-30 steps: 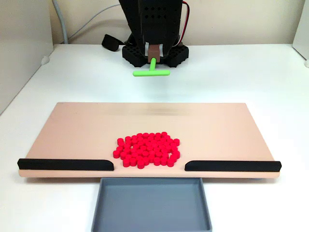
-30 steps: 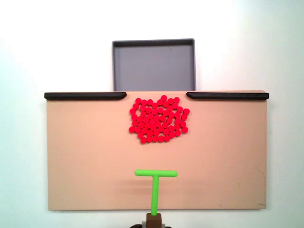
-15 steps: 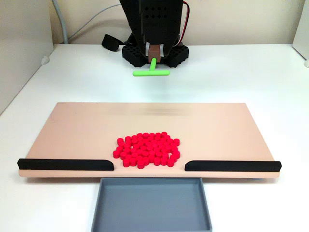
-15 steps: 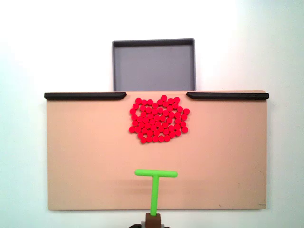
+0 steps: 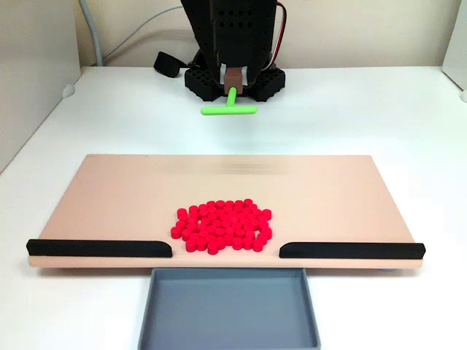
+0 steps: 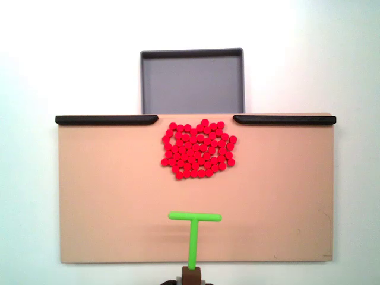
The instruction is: Gather the bottom side granules
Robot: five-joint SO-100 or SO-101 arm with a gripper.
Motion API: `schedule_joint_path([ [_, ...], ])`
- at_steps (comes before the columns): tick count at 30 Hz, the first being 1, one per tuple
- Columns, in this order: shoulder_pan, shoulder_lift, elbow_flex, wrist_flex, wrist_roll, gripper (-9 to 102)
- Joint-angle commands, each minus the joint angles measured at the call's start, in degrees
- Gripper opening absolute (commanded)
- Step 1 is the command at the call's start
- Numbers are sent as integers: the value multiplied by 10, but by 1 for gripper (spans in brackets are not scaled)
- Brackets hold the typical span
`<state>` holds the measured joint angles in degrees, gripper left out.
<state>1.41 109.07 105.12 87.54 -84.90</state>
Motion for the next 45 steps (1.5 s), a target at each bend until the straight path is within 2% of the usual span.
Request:
schedule_joint_path([
  [1,-6,3,-11,-2,-4,0],
  [12,-7,-7,4,-26,0,0],
  [15,-6,10,41,-60,-1,0],
  [20,3,25,82,-66,-44,0],
  [30,13,37,174,-157,-56,0],
  [45,27,-27,178,-207,-72,0],
])
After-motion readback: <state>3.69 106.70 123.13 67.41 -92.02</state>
